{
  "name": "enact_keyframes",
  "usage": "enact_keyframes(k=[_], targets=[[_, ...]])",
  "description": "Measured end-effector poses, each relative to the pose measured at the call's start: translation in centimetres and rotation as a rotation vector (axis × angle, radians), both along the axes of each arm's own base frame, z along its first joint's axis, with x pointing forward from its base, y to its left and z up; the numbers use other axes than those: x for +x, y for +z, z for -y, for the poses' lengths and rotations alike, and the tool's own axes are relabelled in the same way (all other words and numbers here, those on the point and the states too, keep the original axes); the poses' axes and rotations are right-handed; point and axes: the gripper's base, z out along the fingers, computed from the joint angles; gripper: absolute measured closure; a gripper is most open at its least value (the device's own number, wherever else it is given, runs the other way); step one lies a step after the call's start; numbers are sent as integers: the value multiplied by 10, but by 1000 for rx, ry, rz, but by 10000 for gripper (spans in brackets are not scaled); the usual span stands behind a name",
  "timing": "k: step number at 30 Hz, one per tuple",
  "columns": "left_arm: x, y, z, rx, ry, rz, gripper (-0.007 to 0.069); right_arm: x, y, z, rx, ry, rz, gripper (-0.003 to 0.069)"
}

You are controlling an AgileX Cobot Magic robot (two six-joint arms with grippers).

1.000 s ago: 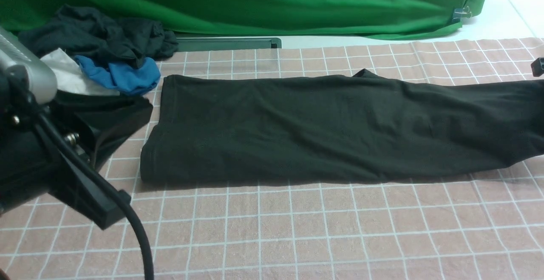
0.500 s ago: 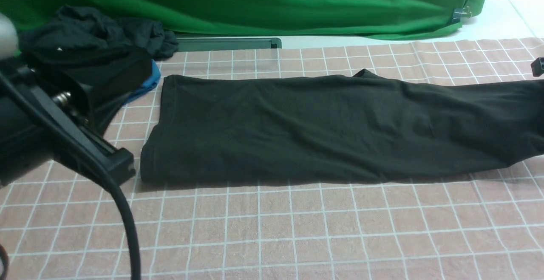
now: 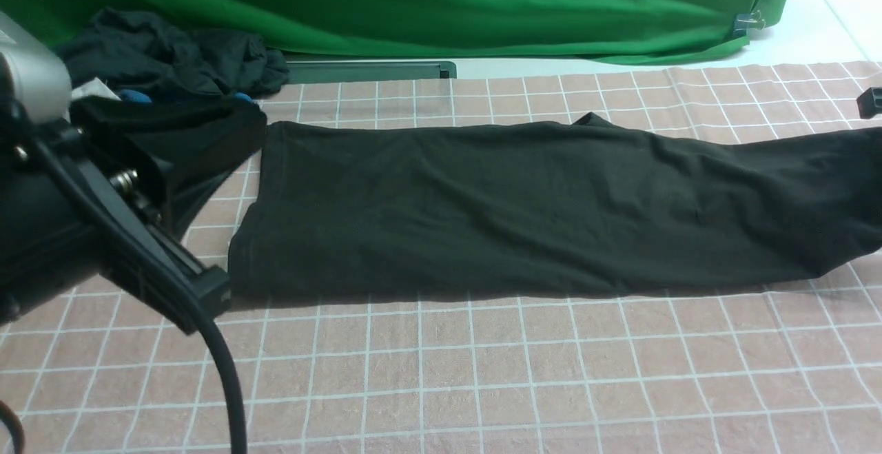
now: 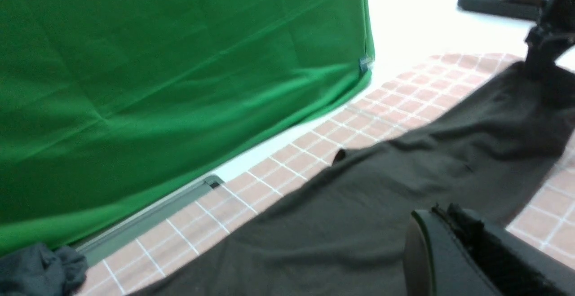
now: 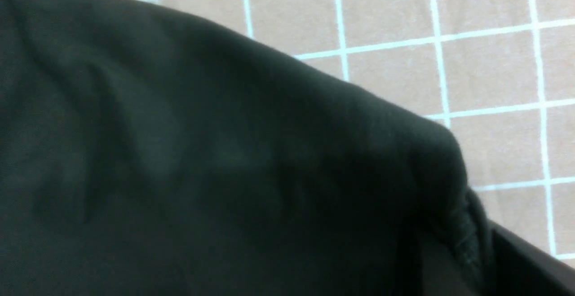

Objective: Fold a long-sleeved shirt over a pink coffee tablecloth.
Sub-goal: 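Fold the right end of the dark garment over onto its left end with the right gripper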

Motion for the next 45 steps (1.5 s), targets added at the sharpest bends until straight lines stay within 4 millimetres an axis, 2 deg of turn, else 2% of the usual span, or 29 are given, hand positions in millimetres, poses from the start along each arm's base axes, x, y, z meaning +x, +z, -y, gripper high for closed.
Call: enact_keyframes(k=[19, 24, 28, 31, 33, 40, 45], targets=[[-1, -3, 0, 39, -16, -21, 608, -1, 0, -1, -1, 27, -6, 565], [-1, -5, 0, 93, -21, -5, 608, -3, 13, -9, -5, 47, 22, 565], [-1, -6, -1, 121, -24, 2, 608, -11, 42, -31, 37, 89, 101, 565], [-1, -6, -1, 123, -25, 3, 608, -14, 59, -56, 102, 140, 158, 565], [-1, -6, -1, 125, -25, 4, 607, -14, 61, -64, 119, 158, 168, 565], [-1, -6, -1, 126, -26, 1, 607, -12, 71, -131, 299, 321, 246, 565], [-1, -6, -1, 128, -27, -1, 607, -13, 78, -170, 413, 402, 310, 565]])
